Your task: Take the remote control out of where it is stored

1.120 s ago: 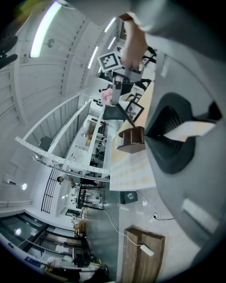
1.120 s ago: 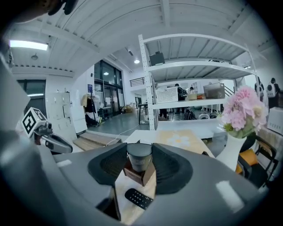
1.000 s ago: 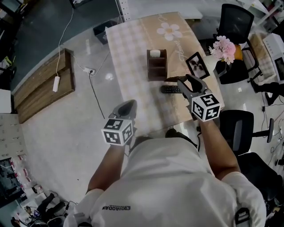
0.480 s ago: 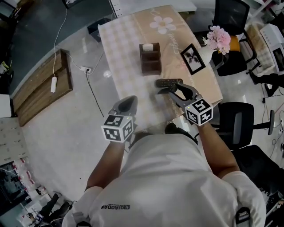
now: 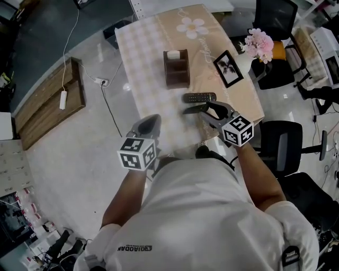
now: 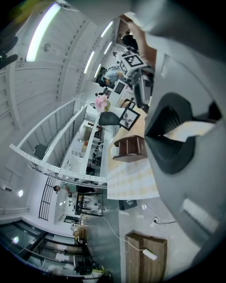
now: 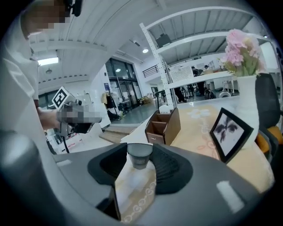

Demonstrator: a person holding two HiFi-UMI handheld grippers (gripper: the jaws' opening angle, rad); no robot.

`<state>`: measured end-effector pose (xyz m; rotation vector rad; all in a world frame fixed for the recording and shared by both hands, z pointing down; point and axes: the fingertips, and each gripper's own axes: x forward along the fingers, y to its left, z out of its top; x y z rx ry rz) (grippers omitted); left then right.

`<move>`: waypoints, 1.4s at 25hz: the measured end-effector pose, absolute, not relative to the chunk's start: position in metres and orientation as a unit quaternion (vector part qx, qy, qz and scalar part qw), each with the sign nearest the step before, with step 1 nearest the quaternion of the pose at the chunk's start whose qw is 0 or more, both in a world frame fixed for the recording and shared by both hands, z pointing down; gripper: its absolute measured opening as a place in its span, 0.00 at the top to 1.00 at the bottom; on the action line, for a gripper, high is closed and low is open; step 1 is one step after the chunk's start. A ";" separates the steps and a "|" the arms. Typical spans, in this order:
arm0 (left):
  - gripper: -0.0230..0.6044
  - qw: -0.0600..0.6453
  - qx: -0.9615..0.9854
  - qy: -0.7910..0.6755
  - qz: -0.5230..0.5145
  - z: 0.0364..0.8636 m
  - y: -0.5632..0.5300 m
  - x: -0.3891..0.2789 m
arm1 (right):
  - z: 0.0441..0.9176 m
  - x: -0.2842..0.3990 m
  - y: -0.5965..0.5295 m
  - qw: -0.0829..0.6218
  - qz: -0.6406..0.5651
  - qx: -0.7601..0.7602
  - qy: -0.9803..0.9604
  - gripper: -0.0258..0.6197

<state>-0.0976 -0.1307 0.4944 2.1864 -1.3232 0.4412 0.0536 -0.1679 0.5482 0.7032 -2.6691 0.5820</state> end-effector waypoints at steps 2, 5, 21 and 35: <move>0.96 0.273 0.812 -0.490 0.162 0.494 -0.131 -0.095 | 0.553 0.063 -0.171 0.143 0.227 0.247 -0.931 0.67; 0.96 0.270 0.815 -0.487 0.162 0.492 -0.134 -0.091 | 0.560 0.076 -0.172 0.140 0.238 0.235 -0.932 0.67; 0.96 0.266 0.819 -0.478 0.173 0.495 -0.138 -0.072 | 0.652 0.121 -0.148 0.431 0.063 0.120 -0.892 0.67; 0.96 0.270 0.810 -0.494 0.166 0.491 -0.129 -0.079 | 0.667 0.121 -0.159 0.499 -0.002 0.105 -0.860 0.62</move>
